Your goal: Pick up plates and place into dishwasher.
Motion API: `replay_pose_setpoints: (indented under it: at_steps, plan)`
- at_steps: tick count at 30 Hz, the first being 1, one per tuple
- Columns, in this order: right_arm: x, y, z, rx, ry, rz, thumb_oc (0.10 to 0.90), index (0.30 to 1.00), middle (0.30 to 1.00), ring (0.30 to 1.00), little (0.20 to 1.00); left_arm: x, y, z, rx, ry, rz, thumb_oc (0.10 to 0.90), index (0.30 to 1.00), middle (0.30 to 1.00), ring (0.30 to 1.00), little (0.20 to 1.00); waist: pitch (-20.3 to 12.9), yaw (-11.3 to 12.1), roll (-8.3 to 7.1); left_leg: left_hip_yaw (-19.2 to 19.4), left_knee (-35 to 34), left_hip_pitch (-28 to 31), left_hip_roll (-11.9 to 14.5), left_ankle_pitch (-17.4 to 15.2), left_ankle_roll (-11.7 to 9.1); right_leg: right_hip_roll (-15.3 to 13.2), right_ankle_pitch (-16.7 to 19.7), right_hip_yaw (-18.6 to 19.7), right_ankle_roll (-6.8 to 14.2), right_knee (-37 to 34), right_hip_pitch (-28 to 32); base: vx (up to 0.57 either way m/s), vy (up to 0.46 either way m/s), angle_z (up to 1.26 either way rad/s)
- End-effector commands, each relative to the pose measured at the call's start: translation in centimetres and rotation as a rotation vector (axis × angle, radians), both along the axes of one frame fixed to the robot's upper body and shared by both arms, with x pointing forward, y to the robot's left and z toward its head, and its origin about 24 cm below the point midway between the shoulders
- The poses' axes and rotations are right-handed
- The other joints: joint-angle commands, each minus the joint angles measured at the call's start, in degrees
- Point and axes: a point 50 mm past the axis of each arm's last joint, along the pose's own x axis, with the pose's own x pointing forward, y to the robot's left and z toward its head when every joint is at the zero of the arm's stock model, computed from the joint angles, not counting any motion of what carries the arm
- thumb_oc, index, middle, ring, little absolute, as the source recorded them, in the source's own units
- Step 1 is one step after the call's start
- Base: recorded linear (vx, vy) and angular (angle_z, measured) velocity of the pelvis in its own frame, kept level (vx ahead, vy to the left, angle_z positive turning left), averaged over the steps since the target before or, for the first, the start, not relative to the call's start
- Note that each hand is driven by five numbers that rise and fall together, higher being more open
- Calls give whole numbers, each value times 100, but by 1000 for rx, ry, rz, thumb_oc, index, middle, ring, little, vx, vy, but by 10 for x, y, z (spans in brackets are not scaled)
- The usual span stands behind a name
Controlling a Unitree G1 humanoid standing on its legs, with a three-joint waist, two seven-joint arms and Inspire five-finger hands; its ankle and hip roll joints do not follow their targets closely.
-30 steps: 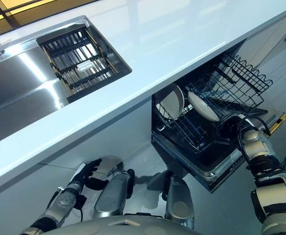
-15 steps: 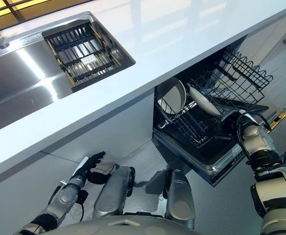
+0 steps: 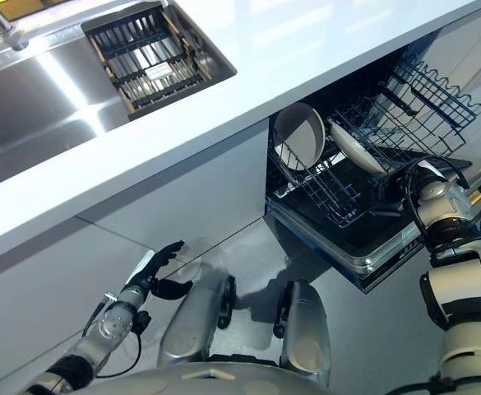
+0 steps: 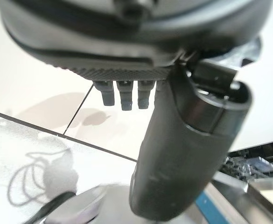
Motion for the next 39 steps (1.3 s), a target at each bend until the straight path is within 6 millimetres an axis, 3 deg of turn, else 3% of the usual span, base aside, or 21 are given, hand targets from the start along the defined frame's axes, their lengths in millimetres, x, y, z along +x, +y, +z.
replay_pose_setpoints:
  at_steps: [1,7,12,21,27,35,39]
  plan:
    - [-16,24,-58,134,203,52,100,300,300,300,200,12,-8,26,-50,-191,-36,800,900,900,900,900,60,324,260,48,-199,47,-22,207,527,35,762,-109,-184,-159,113,7,9,30]
    - [0,37,-44,174,108,94,100,300,300,300,200,11,-8,28,-53,-200,-27,800,900,900,900,900,64,387,288,5,-165,45,-34,186,519,-17,720,-130,-196,-115,128,17,3,5]
    - [7,37,-32,164,80,107,100,300,300,300,200,8,-6,26,-56,-190,-12,800,900,900,900,900,62,445,298,-27,-166,52,-52,197,506,-48,712,-163,-207,-121,171,26,1,1]
    - [25,36,8,-20,87,173,100,300,300,300,200,7,-4,26,-59,-194,1,800,900,900,900,900,141,597,377,-135,-200,-27,-115,289,504,-101,720,-209,-233,-85,115,-9,6,4]
    - [37,42,33,-48,16,210,100,300,300,300,200,6,-3,27,-59,-194,9,800,900,900,900,900,180,694,390,-162,-170,-95,-140,309,501,-138,707,-262,-254,-49,88,-3,7,6]
    - [47,56,54,77,-203,259,100,300,300,300,200,2,-4,27,-58,-199,-10,800,900,900,900,900,210,727,355,-208,-171,-107,-137,304,500,-138,711,-267,-256,-88,118,0,0,0]
    - [49,61,68,162,-409,272,100,300,300,300,200,3,-5,29,-55,-211,-9,800,900,900,900,900,237,667,336,-209,-134,-93,-118,268,513,-112,704,-230,-256,-88,136,12,-15,0]
